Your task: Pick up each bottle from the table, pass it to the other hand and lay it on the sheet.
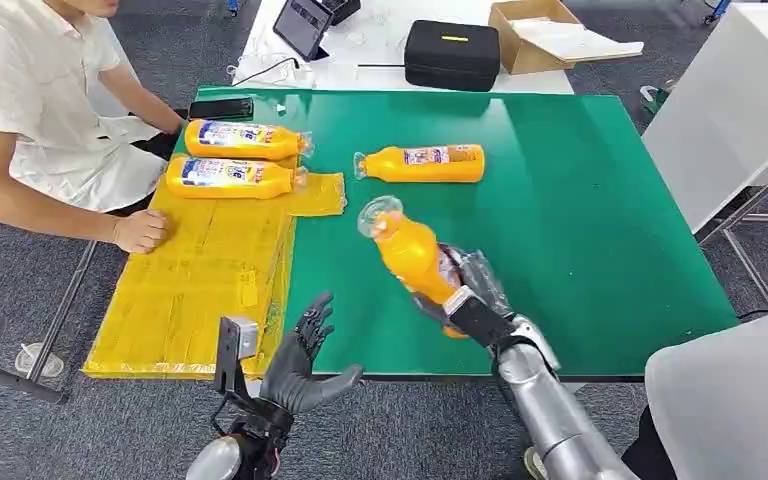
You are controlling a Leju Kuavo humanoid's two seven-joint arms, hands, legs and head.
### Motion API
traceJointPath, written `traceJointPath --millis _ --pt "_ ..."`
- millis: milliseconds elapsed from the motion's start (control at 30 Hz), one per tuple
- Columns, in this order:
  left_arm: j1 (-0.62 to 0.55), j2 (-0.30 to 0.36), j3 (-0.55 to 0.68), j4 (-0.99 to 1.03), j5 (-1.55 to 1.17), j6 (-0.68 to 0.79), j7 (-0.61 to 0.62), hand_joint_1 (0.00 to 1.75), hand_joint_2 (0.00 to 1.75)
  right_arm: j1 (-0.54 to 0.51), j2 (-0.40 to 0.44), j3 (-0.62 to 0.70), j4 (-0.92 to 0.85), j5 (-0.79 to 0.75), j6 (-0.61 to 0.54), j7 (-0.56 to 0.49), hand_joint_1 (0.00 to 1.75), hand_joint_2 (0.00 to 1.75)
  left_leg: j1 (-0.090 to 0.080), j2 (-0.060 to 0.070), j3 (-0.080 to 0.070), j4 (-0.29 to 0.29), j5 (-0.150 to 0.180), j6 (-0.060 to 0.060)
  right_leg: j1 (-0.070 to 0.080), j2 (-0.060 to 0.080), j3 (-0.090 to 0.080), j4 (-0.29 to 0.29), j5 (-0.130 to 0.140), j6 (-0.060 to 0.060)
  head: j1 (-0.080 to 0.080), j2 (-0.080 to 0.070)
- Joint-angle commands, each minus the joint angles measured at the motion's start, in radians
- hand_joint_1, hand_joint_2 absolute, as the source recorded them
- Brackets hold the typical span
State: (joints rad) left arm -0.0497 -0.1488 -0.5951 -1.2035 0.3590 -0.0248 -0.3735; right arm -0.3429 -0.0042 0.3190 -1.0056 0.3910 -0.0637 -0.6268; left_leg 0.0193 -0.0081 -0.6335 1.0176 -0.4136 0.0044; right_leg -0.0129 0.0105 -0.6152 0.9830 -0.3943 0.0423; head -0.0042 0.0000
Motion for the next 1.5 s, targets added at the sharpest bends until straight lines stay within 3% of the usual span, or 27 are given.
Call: traceJointPath --millis 33,400,433,533,800,1200,1500 --pt "-0.131 -0.036 -0.051 0.196 0.043 -0.031 -0.015 0.00 1.75 -0.083 0.069 0.219 0.054 -0.014 0.064 0.024 1.69 1.75 0.000 0.002 0.001 0.000 0.000 0.000 0.000 0.001 0.000 0.000 0.000 -0.001 0.000 0.000" --pt "-0.133 -0.033 -0.056 0.171 0.040 -0.032 -0.023 0.00 1.75 -0.086 0.061 0.250 0.076 -0.021 0.082 0.016 1.75 1.75 0.000 0.001 0.002 0.000 0.000 0.001 0.000 0.000 0.002 0.000 0.000 -0.001 0.000 0.000" --pt "-0.133 -0.033 -0.057 0.169 0.038 -0.030 -0.028 0.00 1.75 -0.087 0.058 0.260 0.076 -0.020 0.092 0.013 1.69 1.75 0.000 0.001 0.004 0.000 0.000 0.001 0.000 0.000 0.003 0.000 -0.001 -0.002 0.000 0.000" --pt "-0.134 -0.037 -0.050 0.126 0.047 -0.039 -0.053 0.00 1.75 -0.075 0.034 0.321 0.092 -0.001 0.148 -0.006 1.75 1.75 0.000 0.000 0.001 0.000 0.001 0.000 0.000 -0.001 0.001 0.000 0.000 -0.001 0.000 0.000" --pt "-0.117 -0.052 -0.017 0.047 0.087 0.009 -0.092 0.00 1.75 -0.020 0.020 0.378 0.046 0.016 0.106 -0.018 1.75 1.75 0.000 -0.001 0.003 0.000 -0.001 0.001 0.001 -0.003 0.004 0.000 -0.002 -0.002 0.000 0.000" --pt "-0.071 0.005 -0.044 -0.001 0.045 -0.089 -0.109 0.00 1.75 0.031 -0.001 0.296 0.062 0.005 0.041 -0.021 1.75 1.75 0.000 -0.001 0.002 -0.001 0.000 0.001 0.000 -0.002 0.002 -0.001 -0.001 -0.001 0.000 0.000" --pt "-0.066 -0.007 -0.019 0.051 -0.007 -0.159 -0.105 0.00 1.75 0.045 0.004 0.242 0.048 0.033 0.049 -0.029 1.75 1.75 0.000 0.000 0.003 -0.001 0.000 0.001 0.000 -0.001 0.002 0.000 -0.001 -0.002 0.000 0.000"
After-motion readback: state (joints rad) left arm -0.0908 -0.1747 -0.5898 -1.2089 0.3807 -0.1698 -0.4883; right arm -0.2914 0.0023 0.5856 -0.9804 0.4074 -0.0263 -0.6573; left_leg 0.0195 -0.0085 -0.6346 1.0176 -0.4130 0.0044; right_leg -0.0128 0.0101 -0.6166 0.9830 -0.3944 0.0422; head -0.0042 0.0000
